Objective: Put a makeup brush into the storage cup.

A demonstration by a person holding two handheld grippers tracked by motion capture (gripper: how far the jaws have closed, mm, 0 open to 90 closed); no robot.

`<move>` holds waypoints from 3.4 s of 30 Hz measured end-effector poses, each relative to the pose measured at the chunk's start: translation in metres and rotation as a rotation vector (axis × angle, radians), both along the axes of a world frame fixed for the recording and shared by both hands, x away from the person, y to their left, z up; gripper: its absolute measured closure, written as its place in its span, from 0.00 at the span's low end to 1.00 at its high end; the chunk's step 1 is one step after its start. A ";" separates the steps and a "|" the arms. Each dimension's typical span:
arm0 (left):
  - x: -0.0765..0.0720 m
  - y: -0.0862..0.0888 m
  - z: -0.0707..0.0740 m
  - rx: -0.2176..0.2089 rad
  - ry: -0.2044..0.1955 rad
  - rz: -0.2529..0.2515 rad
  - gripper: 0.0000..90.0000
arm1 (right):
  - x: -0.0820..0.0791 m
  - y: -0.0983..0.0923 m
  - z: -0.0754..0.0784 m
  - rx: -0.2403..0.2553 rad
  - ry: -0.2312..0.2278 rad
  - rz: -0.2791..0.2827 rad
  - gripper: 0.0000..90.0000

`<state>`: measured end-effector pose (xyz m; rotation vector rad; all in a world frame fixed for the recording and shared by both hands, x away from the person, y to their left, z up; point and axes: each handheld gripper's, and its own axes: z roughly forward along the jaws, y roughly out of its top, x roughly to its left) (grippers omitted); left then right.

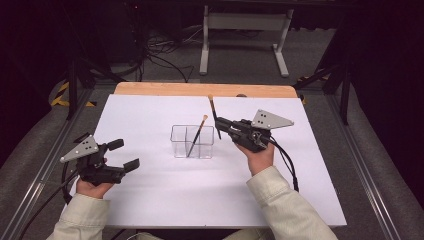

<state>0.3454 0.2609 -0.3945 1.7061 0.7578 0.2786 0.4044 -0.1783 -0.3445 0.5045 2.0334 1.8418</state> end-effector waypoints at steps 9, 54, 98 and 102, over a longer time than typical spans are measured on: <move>0.001 -0.001 -0.001 0.000 0.004 -0.004 0.01 | 0.006 0.018 0.000 -0.001 0.003 0.020 0.93; 0.002 -0.002 -0.002 0.001 0.004 -0.011 0.01 | 0.037 0.060 -0.018 0.033 0.074 0.016 0.93; 0.003 -0.002 -0.002 0.004 0.007 -0.015 0.01 | 0.043 0.065 -0.065 -0.032 0.170 -0.035 0.92; 0.003 -0.002 -0.002 0.002 0.005 -0.015 0.01 | 0.042 0.064 -0.066 -0.027 0.172 -0.032 0.92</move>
